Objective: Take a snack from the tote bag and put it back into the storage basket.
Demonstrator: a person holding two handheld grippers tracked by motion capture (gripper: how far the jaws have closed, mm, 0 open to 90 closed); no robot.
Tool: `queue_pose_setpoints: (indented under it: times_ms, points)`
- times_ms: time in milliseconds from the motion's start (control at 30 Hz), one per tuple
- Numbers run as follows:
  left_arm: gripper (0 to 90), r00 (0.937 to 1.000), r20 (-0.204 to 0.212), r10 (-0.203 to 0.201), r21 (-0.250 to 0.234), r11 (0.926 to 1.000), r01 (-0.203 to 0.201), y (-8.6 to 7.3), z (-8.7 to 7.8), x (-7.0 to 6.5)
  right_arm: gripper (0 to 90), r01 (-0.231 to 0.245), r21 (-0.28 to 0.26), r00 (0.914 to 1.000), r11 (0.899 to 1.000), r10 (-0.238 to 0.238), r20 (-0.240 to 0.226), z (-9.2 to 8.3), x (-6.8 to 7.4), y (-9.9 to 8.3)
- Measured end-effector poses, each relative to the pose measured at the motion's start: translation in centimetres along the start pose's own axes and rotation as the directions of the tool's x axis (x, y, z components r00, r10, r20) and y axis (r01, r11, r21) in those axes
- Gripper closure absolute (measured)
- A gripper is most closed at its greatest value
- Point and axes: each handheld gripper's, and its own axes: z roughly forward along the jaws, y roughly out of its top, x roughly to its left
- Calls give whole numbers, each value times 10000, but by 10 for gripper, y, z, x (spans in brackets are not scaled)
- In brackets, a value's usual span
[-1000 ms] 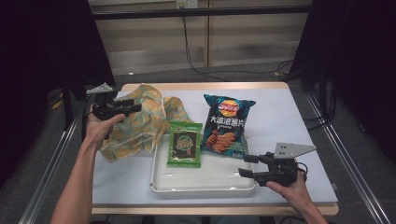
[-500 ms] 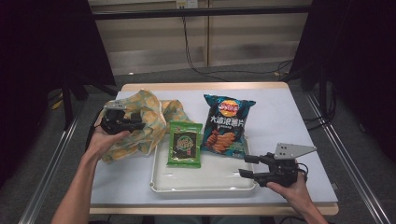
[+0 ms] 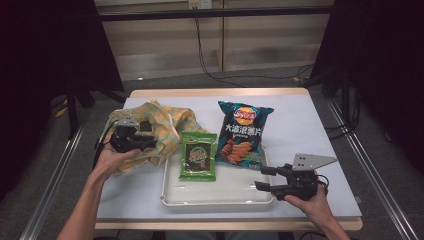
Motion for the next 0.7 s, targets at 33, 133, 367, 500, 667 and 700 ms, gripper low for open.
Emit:
queue_pose_setpoints:
  times_ms: [33, 133, 367, 500, 667, 700]
  points:
    - [692, 10000, -21, 22, -122, 9999, -22, 3, -5, 1, 444, -20, -21, 10000, 10000, 20, -3, 0, 0, 0]
    - [680, 10000, -32, -2, -303, 9995, 1, 9, -13, 3, 443, -9, -13, 10000, 10000, 9, -18, 0, 0, 0]
    - [706, 9984, -158, -551, -1217, 9912, 528, 23, -32, 28, 443, 12, -29, 10000, 10000, -13, -60, 0, 1, 0]
    - [713, 9962, -374, -783, -1179, 9903, 734, 27, -28, 40, 443, -18, -5, 10000, 10000, 18, -47, 0, -1, 0]
    - [722, 9902, -528, -1290, -993, 9874, 1233, 30, -20, 55, 442, -34, 37, 10000, 10000, 35, -91, 1, -1, -1]
    - [718, 9894, -532, -1353, -1056, 9860, 1292, 30, -19, 57, 441, -16, 68, 10000, 10000, 17, -75, 1, -1, -1]
